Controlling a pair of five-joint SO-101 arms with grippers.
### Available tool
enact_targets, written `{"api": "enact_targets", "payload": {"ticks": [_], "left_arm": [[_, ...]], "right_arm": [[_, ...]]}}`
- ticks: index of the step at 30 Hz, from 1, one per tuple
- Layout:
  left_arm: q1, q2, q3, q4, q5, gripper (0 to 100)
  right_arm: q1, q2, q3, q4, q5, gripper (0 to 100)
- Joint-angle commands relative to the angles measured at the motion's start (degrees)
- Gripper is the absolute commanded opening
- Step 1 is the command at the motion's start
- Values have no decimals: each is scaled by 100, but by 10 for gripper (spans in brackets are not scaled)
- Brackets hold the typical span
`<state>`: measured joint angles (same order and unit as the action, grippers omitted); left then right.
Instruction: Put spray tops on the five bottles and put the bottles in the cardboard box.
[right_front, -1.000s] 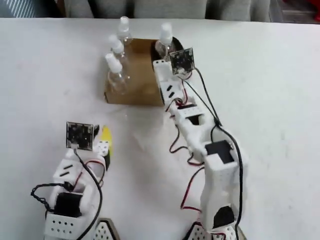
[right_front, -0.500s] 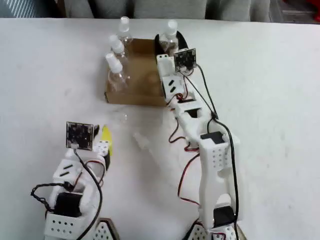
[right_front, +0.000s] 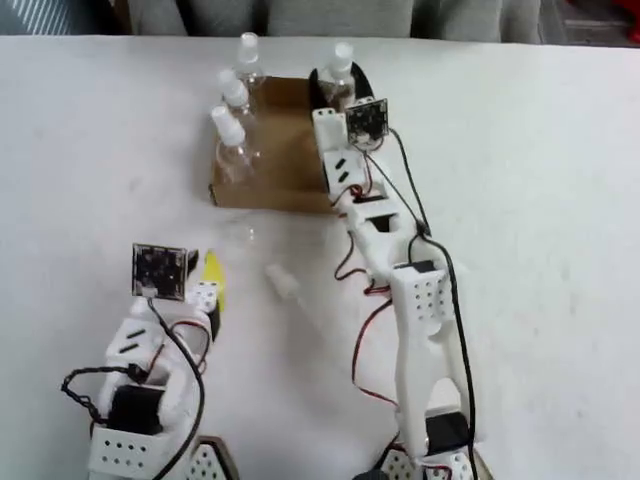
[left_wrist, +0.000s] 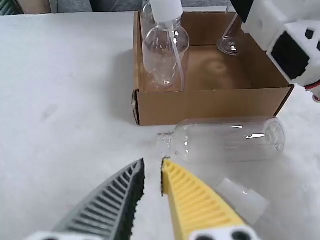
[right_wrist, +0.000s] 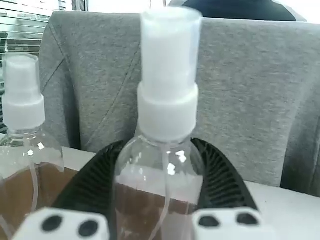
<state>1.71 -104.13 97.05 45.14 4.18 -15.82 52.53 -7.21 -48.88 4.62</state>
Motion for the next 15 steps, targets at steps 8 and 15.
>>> {"api": "enact_targets", "payload": {"ticks": [8, 15], "left_arm": [[-40, -57, -9, -88, -70, 83], [-40, -57, -9, -88, -70, 83]], "right_arm": [[154, 637, -1354, 242, 53, 17], [180, 1068, -1969, 708, 62, 17]]}}
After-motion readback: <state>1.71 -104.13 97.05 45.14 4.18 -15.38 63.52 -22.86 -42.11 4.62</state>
